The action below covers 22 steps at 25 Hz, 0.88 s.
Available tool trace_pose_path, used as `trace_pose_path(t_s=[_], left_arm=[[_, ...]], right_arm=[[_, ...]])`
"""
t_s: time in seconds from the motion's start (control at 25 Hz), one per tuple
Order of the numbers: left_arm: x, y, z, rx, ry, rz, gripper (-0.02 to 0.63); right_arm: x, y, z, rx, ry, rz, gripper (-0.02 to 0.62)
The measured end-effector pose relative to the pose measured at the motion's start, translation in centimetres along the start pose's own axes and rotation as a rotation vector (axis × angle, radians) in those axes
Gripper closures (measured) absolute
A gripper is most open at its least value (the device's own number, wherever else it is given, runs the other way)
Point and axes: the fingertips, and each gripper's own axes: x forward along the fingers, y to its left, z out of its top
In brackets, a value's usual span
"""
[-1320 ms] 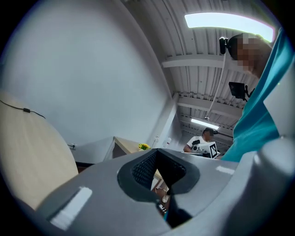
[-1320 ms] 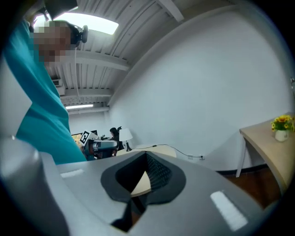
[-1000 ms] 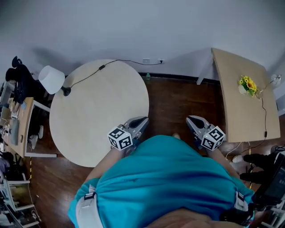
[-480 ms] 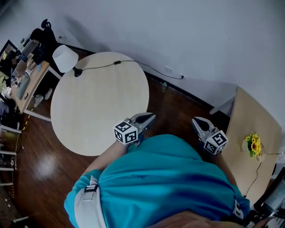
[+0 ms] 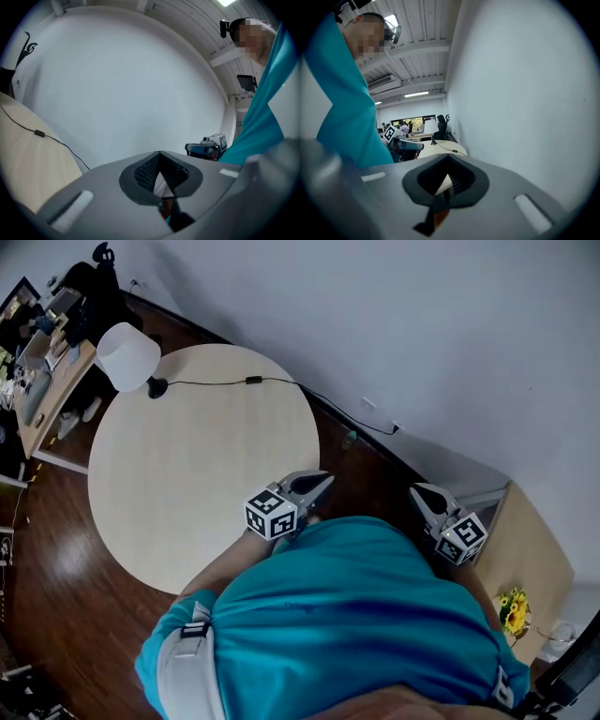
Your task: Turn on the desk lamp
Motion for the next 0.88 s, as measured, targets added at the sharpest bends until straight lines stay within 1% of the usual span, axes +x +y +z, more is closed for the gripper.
trace_pose_path(t_s=[0.08,0.16,0.28,0.36,0.44,0.52,0.56,0.64,0.72,0.76,0.84,0.88], left_arm=[[1.3,2.9,0.2,-0.004,0.011,0.002,0.5],[2.7,5.8,0.6,0.002,0.017,0.023,0.5],[2.8,8.8,1.0,-0.021,0.001,0.092,0.5],[2.2,10.9,1.1,-0.036,-0.018,0.154,0.5],[2.1,13.9,1.8,-0.045,-0.037,0.227,0.5],[2.3,16.9,3.1,-0.047,-0.063,0.313,0.5],[2.3,17.7,3.5,-0.045,-0.078,0.361,0.5],[2.0,17.7,4.1,-0.034,-0.101,0.451,0.5],[1.8,17.3,4.8,-0.02,-0.109,0.546,0.5],[1.9,17.6,5.3,-0.02,-0.117,0.605,0.5],[2.9,18.6,6.4,-0.037,-0.158,0.722,0.5],[3.8,19.0,7.0,-0.044,-0.178,0.765,0.5]], right_arm=[[3.2,-2.8,0.9,-0.007,0.005,0.015,0.594],[6.3,-5.5,1.6,0.004,0.01,0.033,0.593],[10.4,-6.6,2.0,-0.004,0.033,0.126,0.594],[13.4,-7.6,1.4,0.002,0.059,0.19,0.594],[17.2,-9.7,0.7,0.022,0.086,0.248,0.594],[21.3,-11.6,0.8,-0.002,0.108,0.34,0.594],[22.9,-12.3,0.9,-0.02,0.116,0.395,0.592],[24.2,-12.8,1.2,-0.05,0.12,0.491,0.594],[24.0,-12.9,2.4,-0.076,0.112,0.566,0.594],[24.1,-13.2,3.1,-0.093,0.111,0.609,0.594],[25.0,-14.9,4.1,-0.128,0.116,0.702,0.594],[25.5,-15.9,4.7,-0.139,0.118,0.742,0.594]])
